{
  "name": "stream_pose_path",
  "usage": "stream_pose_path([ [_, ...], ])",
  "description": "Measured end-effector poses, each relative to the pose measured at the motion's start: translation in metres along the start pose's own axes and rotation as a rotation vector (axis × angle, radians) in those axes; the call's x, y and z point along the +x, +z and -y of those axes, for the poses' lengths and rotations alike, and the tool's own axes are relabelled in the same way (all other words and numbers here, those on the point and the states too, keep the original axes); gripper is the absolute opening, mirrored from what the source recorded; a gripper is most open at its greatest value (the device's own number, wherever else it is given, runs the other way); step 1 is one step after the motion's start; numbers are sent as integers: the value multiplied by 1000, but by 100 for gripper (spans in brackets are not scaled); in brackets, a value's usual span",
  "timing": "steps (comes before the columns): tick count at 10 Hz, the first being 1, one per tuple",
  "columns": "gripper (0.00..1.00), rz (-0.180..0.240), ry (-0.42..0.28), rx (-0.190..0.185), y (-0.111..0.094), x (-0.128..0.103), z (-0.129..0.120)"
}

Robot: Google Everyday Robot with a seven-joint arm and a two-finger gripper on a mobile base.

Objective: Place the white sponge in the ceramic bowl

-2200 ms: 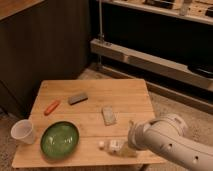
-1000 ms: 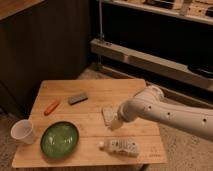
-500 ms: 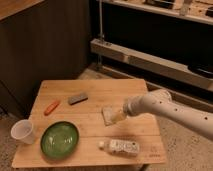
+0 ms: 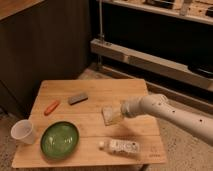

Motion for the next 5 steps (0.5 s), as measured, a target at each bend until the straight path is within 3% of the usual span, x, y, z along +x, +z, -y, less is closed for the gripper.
stream_pose_path([
  [2,80,42,-4,9,17,-3,6],
  [5,80,71,-6,20,41,-7,10],
])
